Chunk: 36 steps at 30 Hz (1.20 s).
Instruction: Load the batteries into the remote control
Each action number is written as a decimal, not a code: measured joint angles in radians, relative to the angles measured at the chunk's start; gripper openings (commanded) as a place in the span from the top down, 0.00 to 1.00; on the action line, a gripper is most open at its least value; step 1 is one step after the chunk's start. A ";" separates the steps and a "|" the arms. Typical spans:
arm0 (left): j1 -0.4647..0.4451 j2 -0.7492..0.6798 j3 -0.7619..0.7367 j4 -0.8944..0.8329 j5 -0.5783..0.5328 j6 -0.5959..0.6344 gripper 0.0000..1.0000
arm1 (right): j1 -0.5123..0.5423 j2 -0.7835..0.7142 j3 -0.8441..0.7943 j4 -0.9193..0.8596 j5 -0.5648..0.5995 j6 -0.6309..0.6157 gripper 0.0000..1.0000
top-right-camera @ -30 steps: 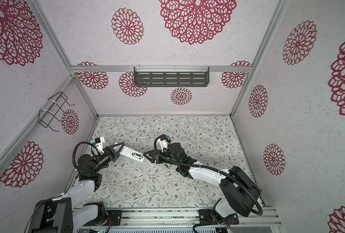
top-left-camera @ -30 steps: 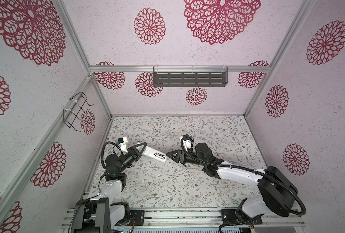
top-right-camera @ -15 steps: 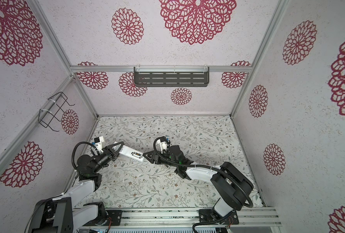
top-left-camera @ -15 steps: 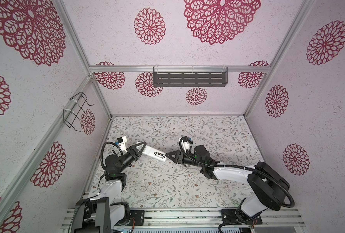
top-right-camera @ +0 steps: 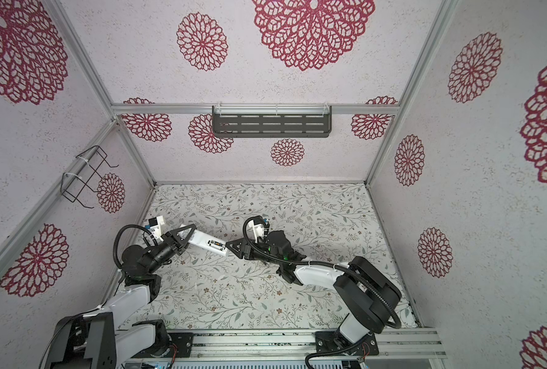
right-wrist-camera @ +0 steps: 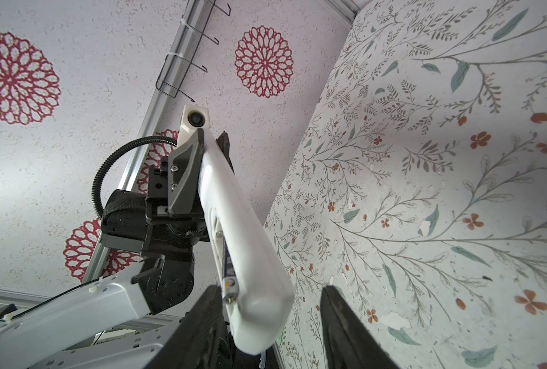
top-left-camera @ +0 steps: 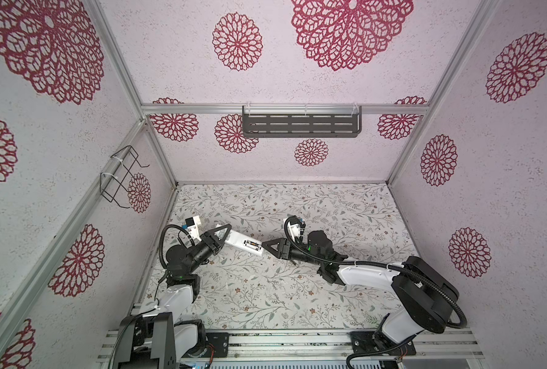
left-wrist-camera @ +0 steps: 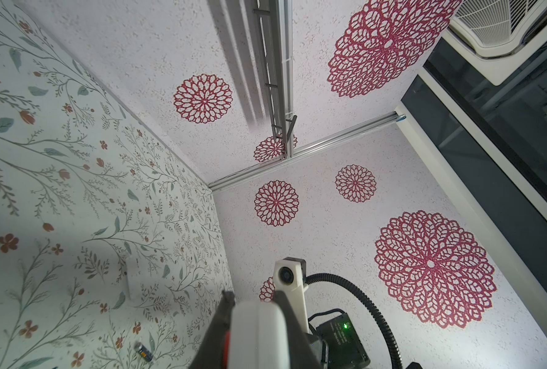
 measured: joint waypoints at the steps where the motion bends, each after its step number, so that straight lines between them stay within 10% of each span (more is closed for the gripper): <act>1: 0.002 0.000 0.000 0.000 0.000 0.000 1.00 | 0.000 0.000 0.000 0.000 0.000 0.000 0.46; 36: 0.012 0.005 0.000 0.003 0.009 -0.008 1.00 | 0.010 0.041 0.016 0.017 -0.008 0.001 0.51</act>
